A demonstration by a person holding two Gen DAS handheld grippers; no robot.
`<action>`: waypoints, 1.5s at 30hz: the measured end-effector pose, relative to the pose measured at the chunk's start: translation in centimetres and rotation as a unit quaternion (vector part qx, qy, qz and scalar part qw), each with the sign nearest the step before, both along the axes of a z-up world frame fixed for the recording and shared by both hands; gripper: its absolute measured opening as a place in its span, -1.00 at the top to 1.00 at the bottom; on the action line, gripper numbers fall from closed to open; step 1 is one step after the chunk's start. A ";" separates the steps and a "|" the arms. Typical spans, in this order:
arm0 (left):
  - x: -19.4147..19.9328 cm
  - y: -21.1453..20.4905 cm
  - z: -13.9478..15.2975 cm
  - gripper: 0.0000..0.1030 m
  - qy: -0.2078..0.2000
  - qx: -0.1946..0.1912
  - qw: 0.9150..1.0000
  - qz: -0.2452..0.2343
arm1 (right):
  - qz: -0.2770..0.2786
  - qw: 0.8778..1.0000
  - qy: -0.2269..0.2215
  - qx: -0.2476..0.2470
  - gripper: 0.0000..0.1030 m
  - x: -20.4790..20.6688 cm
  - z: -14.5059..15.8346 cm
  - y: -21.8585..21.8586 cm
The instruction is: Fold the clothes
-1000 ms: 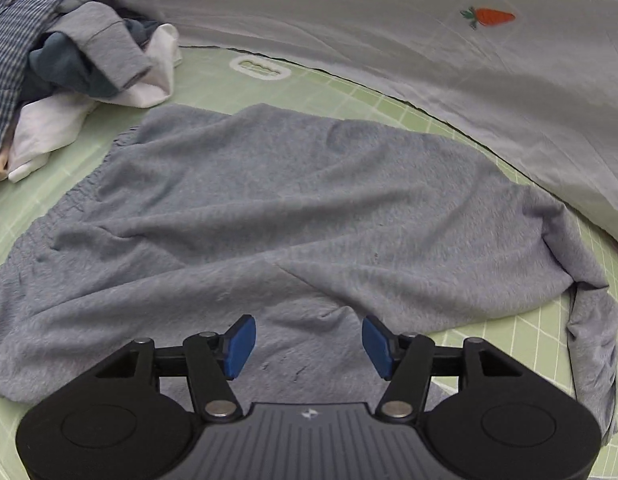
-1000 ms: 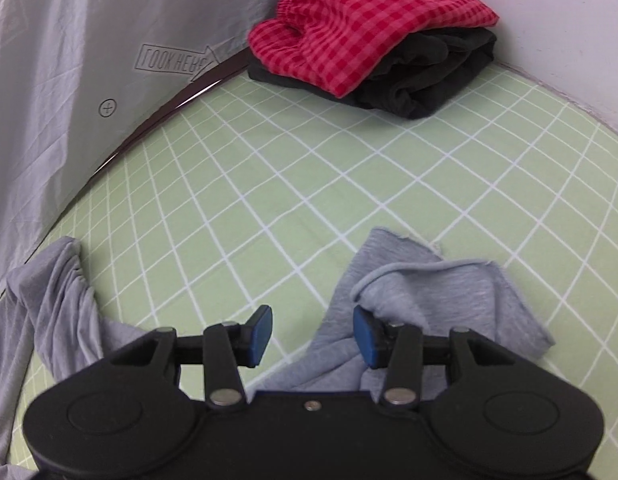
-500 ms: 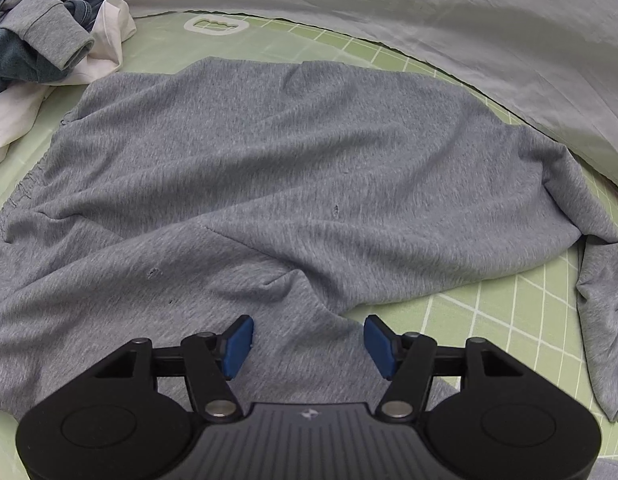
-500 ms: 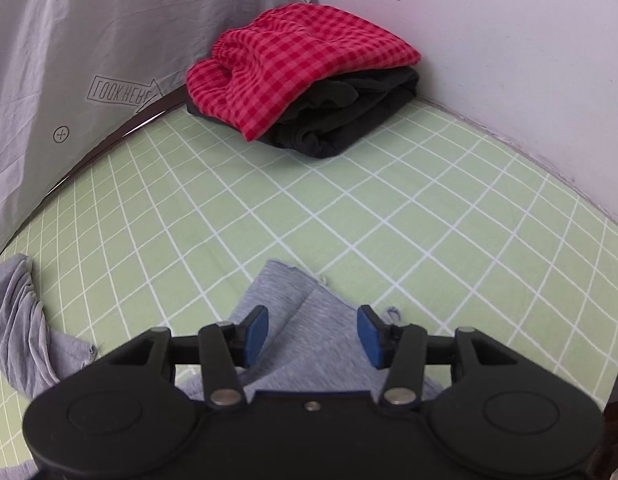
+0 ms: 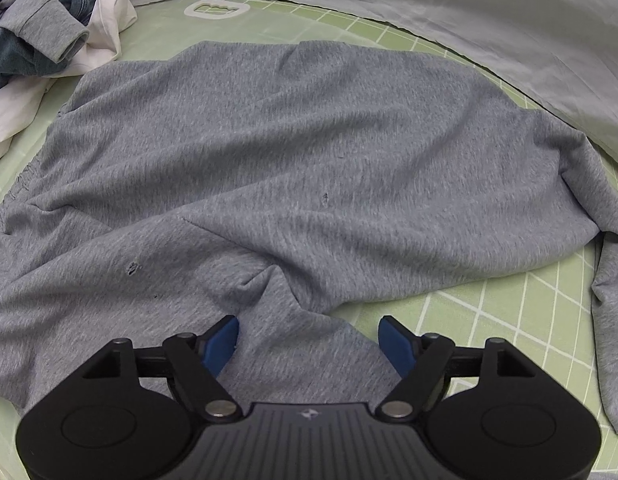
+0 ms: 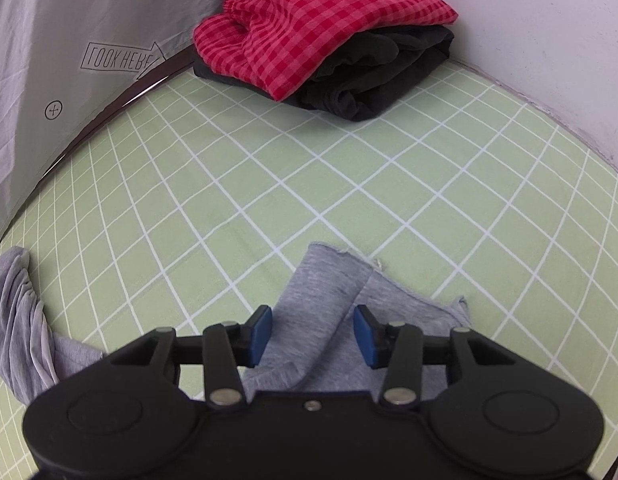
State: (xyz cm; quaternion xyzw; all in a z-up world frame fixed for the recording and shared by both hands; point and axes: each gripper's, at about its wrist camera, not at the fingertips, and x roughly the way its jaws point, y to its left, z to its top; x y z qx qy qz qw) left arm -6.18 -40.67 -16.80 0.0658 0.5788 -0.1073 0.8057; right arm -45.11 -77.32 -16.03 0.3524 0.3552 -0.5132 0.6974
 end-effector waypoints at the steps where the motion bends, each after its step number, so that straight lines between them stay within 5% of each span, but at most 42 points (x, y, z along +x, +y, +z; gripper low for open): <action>1: -0.1 -0.3 0.0 -0.51 -0.004 0.009 1.000 -0.003 | 0.001 1.000 0.000 0.001 0.14 0.0 0.0 0.1; 3: -0.4 -0.8 -0.1 -0.53 -0.010 0.024 1.000 -0.007 | 0.012 1.000 0.009 -0.007 0.25 0.2 0.0 0.3; 5: -0.5 -0.5 -0.1 -0.53 -0.010 0.019 1.000 0.001 | 0.020 1.000 0.008 -0.012 0.63 0.2 0.0 0.5; 7: -0.6 -0.2 0.1 -0.39 -0.017 0.015 1.000 0.004 | 0.018 1.000 -0.006 -0.015 0.95 -0.2 0.1 0.6; 8: -0.8 -0.1 0.2 -0.31 -0.023 0.015 1.000 0.005 | 0.017 1.000 -0.011 -0.019 0.95 -0.4 0.2 0.7; 9: -0.9 0.1 0.3 -0.01 -0.029 0.014 0.999 0.006 | 0.015 0.999 -0.012 -0.028 0.96 -0.5 0.5 0.9; 11: -0.9 0.6 0.6 0.25 -0.035 -0.002 0.999 0.016 | 0.010 0.999 -0.018 -0.046 0.97 -1.0 1.2 1.3; 12: -0.8 0.9 0.7 0.70 -0.036 -0.009 0.999 0.021 | 0.008 0.998 -0.024 -0.055 0.97 -1.2 1.6 1.5; 13: -0.7 1.1 0.7 0.90 -0.037 -0.003 0.999 0.029 | 0.005 0.997 -0.029 -0.065 0.97 -1.5 2.1 1.7; 18: -0.4 3.7 2.0 0.90 -0.034 -0.069 0.995 0.057 | 0.005 0.990 -0.055 -0.131 0.97 -3.0 5.9 3.6; 25: -1.3 7.5 8.4 0.90 -0.075 -0.162 0.982 0.065 | 0.010 0.968 -0.114 -0.221 0.97 -4.4 12.6 6.4; 28: -1.1 8.3 9.9 0.90 -0.086 -0.186 0.976 0.067 | 0.006 0.968 -0.115 -0.225 0.97 -4.2 12.9 6.1; 37: -2.2 9.7 13.7 0.91 -0.105 -0.239 0.964 0.045 | -0.020 0.949 -0.158 -0.274 0.98 -6.1 17.5 8.5; 45: -3.0 11.7 13.9 0.91 -0.083 -0.252 0.963 0.044 | -0.020 0.945 -0.119 -0.305 0.98 -7.7 20.2 10.3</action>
